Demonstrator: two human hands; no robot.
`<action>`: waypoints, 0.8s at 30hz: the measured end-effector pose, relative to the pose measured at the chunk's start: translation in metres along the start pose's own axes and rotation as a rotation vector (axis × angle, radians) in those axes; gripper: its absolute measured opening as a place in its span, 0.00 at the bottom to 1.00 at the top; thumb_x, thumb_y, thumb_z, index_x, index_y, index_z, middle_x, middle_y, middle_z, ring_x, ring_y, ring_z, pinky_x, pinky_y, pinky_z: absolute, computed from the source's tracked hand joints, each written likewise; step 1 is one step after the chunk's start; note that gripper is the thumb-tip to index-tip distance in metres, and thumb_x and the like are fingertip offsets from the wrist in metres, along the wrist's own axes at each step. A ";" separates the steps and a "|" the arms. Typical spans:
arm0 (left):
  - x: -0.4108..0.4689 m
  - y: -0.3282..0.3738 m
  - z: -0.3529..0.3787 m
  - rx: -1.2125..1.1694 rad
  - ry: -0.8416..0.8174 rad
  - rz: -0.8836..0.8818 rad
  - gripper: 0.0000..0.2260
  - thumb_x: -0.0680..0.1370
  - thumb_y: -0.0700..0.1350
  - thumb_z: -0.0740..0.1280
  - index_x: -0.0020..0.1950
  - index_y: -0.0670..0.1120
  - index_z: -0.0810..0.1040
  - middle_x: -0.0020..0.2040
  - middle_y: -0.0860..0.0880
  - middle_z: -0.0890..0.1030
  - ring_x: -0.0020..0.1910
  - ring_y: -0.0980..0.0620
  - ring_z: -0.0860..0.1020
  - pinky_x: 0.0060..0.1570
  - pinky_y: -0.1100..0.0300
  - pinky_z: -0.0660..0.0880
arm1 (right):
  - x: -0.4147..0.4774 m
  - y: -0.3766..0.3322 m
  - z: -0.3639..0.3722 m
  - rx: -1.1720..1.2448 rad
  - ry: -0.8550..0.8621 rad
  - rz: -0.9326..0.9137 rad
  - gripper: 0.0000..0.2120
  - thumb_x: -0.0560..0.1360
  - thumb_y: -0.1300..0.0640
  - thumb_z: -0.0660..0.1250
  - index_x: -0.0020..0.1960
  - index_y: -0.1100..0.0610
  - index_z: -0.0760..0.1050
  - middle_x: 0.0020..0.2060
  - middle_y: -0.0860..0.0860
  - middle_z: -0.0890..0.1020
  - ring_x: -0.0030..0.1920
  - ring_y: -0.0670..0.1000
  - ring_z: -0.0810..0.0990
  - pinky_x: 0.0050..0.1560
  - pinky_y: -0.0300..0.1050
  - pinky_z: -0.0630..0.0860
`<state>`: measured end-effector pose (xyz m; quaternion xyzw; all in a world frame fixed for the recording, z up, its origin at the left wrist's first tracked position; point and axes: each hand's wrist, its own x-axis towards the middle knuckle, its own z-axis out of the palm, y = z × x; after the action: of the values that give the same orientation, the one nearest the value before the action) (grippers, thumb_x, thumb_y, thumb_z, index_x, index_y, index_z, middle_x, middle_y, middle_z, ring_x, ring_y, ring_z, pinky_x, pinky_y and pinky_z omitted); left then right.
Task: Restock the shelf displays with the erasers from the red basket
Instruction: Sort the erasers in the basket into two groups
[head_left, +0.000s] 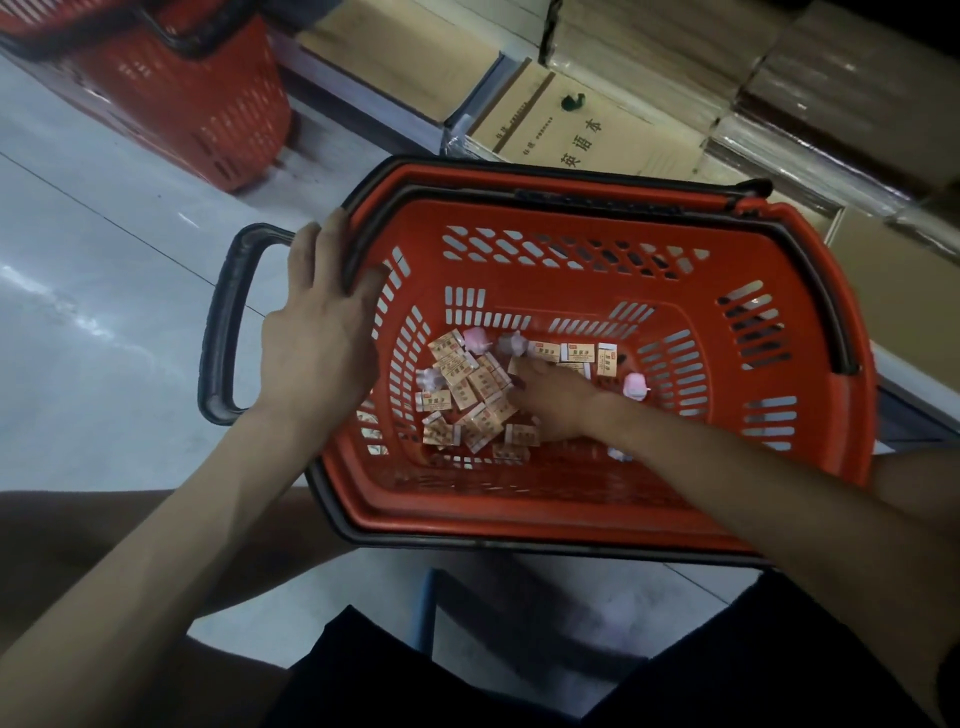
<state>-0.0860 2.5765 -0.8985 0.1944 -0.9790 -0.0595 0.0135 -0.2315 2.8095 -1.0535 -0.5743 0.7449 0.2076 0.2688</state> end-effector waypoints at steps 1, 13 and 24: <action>0.000 0.000 0.000 0.009 -0.002 -0.006 0.22 0.72 0.38 0.75 0.65 0.42 0.77 0.82 0.37 0.58 0.81 0.33 0.56 0.29 0.46 0.76 | -0.011 0.013 0.008 0.011 -0.031 0.032 0.30 0.76 0.48 0.68 0.76 0.54 0.66 0.75 0.59 0.65 0.74 0.61 0.65 0.62 0.56 0.75; 0.000 0.005 -0.001 0.043 -0.026 -0.034 0.18 0.73 0.38 0.75 0.62 0.42 0.80 0.82 0.37 0.57 0.81 0.33 0.56 0.29 0.46 0.75 | -0.022 0.028 -0.002 -0.123 -0.095 0.056 0.24 0.78 0.52 0.67 0.74 0.51 0.72 0.78 0.58 0.64 0.76 0.59 0.63 0.71 0.59 0.65; 0.001 0.007 0.001 0.087 -0.014 -0.049 0.14 0.77 0.41 0.73 0.62 0.43 0.80 0.83 0.39 0.55 0.81 0.34 0.55 0.29 0.47 0.74 | 0.080 -0.014 -0.032 0.033 0.104 0.205 0.34 0.76 0.63 0.71 0.78 0.55 0.61 0.72 0.61 0.67 0.63 0.64 0.77 0.56 0.58 0.81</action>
<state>-0.0899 2.5827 -0.8985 0.2181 -0.9758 -0.0184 -0.0032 -0.2386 2.7269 -1.0797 -0.5004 0.8161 0.1916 0.2165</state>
